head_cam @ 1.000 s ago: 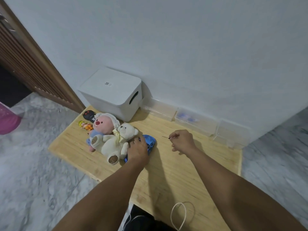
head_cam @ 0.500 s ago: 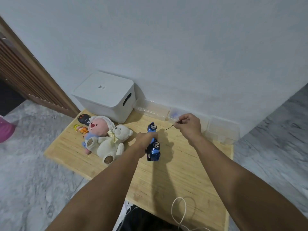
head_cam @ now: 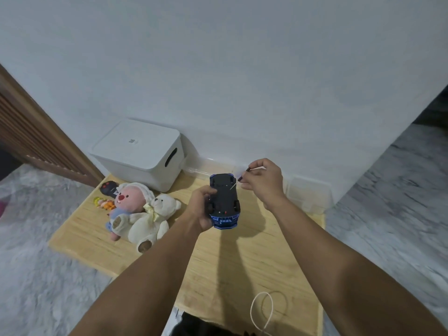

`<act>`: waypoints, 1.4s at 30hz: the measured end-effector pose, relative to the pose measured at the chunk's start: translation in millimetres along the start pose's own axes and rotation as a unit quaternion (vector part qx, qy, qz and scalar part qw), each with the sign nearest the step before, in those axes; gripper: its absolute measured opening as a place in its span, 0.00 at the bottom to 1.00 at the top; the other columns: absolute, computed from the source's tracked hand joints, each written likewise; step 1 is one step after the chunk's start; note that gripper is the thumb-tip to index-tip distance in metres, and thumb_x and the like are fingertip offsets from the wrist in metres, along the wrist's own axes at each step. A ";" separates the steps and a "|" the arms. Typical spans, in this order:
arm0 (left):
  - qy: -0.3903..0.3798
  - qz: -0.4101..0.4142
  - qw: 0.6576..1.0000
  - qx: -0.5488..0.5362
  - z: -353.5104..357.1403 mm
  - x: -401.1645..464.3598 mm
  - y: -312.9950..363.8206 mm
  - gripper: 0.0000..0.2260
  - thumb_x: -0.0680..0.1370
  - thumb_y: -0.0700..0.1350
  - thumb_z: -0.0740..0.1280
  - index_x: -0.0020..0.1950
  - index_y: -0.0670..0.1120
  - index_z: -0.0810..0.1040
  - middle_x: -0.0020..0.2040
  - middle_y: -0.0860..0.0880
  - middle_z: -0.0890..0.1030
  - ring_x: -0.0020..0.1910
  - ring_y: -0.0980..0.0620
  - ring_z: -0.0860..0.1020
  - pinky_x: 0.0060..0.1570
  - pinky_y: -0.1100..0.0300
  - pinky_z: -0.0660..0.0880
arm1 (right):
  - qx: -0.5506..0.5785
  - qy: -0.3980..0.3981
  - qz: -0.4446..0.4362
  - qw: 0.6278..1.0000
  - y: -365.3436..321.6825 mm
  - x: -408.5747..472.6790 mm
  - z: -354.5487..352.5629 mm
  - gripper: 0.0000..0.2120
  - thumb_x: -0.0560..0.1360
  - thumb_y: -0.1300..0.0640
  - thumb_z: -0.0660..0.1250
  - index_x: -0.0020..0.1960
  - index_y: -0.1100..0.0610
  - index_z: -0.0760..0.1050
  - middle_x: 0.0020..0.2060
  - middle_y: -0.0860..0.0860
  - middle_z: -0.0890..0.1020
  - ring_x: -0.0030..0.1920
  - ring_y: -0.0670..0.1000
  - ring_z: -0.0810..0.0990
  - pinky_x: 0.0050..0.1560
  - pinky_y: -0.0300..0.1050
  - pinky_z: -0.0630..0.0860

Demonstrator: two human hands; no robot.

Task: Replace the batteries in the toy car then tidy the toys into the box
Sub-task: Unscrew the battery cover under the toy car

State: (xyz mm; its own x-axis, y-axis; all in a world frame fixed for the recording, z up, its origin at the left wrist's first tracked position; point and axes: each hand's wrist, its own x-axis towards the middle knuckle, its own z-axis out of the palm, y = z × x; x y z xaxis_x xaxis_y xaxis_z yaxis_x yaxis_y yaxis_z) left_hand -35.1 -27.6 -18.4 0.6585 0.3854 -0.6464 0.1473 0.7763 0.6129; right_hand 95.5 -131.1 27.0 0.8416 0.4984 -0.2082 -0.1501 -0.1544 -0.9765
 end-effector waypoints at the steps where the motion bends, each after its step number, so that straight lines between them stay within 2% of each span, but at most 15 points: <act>1: 0.005 0.006 1.000 0.011 4.5 0.7 -0.3 0.19 0.72 0.44 0.65 0.61 0.38 0.77 0.53 0.37 0.80 0.53 0.36 0.77 0.66 0.37 0.68 | -0.010 0.001 -0.012 1.000 -1.2 0.7 0.0 0.09 0.70 0.68 0.71 0.44 0.57 0.74 0.41 0.62 0.83 0.39 0.56 0.85 0.39 0.48 0.84; 3: 0.007 0.010 0.999 0.031 13.1 1.8 -1.0 0.16 0.77 0.43 0.65 0.62 0.39 0.76 0.53 0.37 0.81 0.50 0.38 0.79 0.62 0.37 0.72 | -0.028 0.009 -0.038 0.999 -4.2 1.6 -0.1 0.10 0.70 0.68 0.70 0.43 0.56 0.74 0.41 0.62 0.82 0.40 0.57 0.85 0.38 0.48 0.84; 5: 0.011 0.025 0.998 0.057 21.6 1.1 -0.5 0.15 0.78 0.43 0.64 0.64 0.40 0.75 0.55 0.37 0.81 0.47 0.40 0.81 0.53 0.44 0.78 | -0.043 0.020 -0.059 0.997 -7.2 3.7 -1.0 0.09 0.70 0.68 0.70 0.43 0.56 0.74 0.41 0.61 0.82 0.40 0.58 0.85 0.38 0.49 0.84; 7: 0.005 0.059 0.995 0.082 26.4 1.6 0.4 0.14 0.79 0.40 0.64 0.65 0.44 0.74 0.56 0.38 0.81 0.47 0.40 0.81 0.47 0.47 0.80 | -0.055 0.028 -0.075 0.995 -9.4 6.4 -1.7 0.09 0.70 0.67 0.70 0.43 0.55 0.75 0.40 0.58 0.82 0.37 0.57 0.85 0.39 0.54 0.84; 11: -0.029 0.116 0.988 0.094 27.4 4.6 0.9 0.24 0.79 0.38 0.63 0.72 0.57 0.68 0.62 0.41 0.80 0.53 0.38 0.81 0.49 0.44 0.80 | -0.076 0.036 -0.104 0.991 -14.8 7.4 -2.5 0.08 0.70 0.66 0.69 0.44 0.55 0.75 0.37 0.54 0.80 0.34 0.55 0.84 0.39 0.57 0.83; 13: -0.028 0.121 0.987 0.098 28.3 4.3 0.6 0.27 0.79 0.38 0.64 0.73 0.61 0.66 0.63 0.43 0.79 0.57 0.37 0.80 0.51 0.43 0.79 | -0.087 0.032 -0.116 0.989 -18.1 6.2 -2.9 0.08 0.71 0.67 0.69 0.45 0.56 0.75 0.36 0.52 0.79 0.34 0.53 0.82 0.38 0.56 0.82; 16: -0.015 0.127 0.987 0.100 31.6 0.5 2.3 0.28 0.79 0.38 0.64 0.73 0.63 0.66 0.64 0.46 0.79 0.57 0.39 0.81 0.53 0.42 0.79 | -0.102 0.025 -0.132 0.986 -21.6 6.1 -3.9 0.08 0.71 0.66 0.69 0.45 0.56 0.75 0.36 0.51 0.79 0.35 0.53 0.83 0.38 0.57 0.82; 22: -0.015 0.132 0.986 0.104 36.8 -6.6 8.6 0.29 0.79 0.38 0.64 0.73 0.64 0.64 0.63 0.47 0.79 0.57 0.41 0.81 0.56 0.41 0.77 | -0.106 0.022 -0.135 0.985 -28.6 4.7 -2.6 0.07 0.72 0.66 0.69 0.46 0.57 0.75 0.37 0.53 0.80 0.39 0.56 0.83 0.38 0.56 0.83; 28: -0.021 0.141 0.985 0.097 37.4 -8.9 11.8 0.29 0.79 0.38 0.65 0.73 0.64 0.64 0.61 0.48 0.80 0.56 0.41 0.81 0.58 0.39 0.76 | -0.108 0.021 -0.138 0.984 -33.3 4.2 0.5 0.07 0.72 0.67 0.69 0.47 0.59 0.76 0.37 0.52 0.79 0.33 0.50 0.81 0.38 0.56 0.83; 37: -0.029 0.150 0.984 0.097 37.0 -10.6 15.2 0.27 0.79 0.39 0.64 0.72 0.64 0.67 0.61 0.45 0.80 0.56 0.40 0.81 0.54 0.41 0.78 | -0.122 0.020 -0.154 0.980 -36.8 4.3 2.5 0.08 0.71 0.66 0.70 0.46 0.56 0.75 0.37 0.52 0.79 0.37 0.52 0.82 0.37 0.56 0.83; 40: -0.029 0.147 0.984 0.097 37.5 -11.1 16.3 0.27 0.80 0.39 0.64 0.72 0.65 0.66 0.61 0.46 0.80 0.56 0.41 0.81 0.54 0.41 0.78 | -0.114 0.017 -0.152 0.982 -37.7 3.3 3.7 0.08 0.72 0.67 0.69 0.47 0.58 0.75 0.37 0.52 0.79 0.32 0.46 0.81 0.36 0.55 0.83; 42: -0.028 0.144 0.985 0.094 37.6 -10.2 16.5 0.28 0.80 0.39 0.64 0.73 0.65 0.64 0.61 0.46 0.80 0.56 0.41 0.81 0.55 0.41 0.78 | -0.117 0.018 -0.155 0.981 -37.8 3.2 4.0 0.07 0.72 0.67 0.69 0.47 0.58 0.75 0.37 0.52 0.79 0.31 0.46 0.80 0.36 0.55 0.83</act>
State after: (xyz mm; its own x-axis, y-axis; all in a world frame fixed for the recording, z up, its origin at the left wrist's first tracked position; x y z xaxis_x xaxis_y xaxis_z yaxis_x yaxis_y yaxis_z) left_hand -11.6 -37.5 15.4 0.7315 0.5436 -0.4116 0.0793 0.5317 0.8432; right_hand 101.7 -120.3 63.0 0.8462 0.5230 0.1020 0.2350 -0.1945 -0.9523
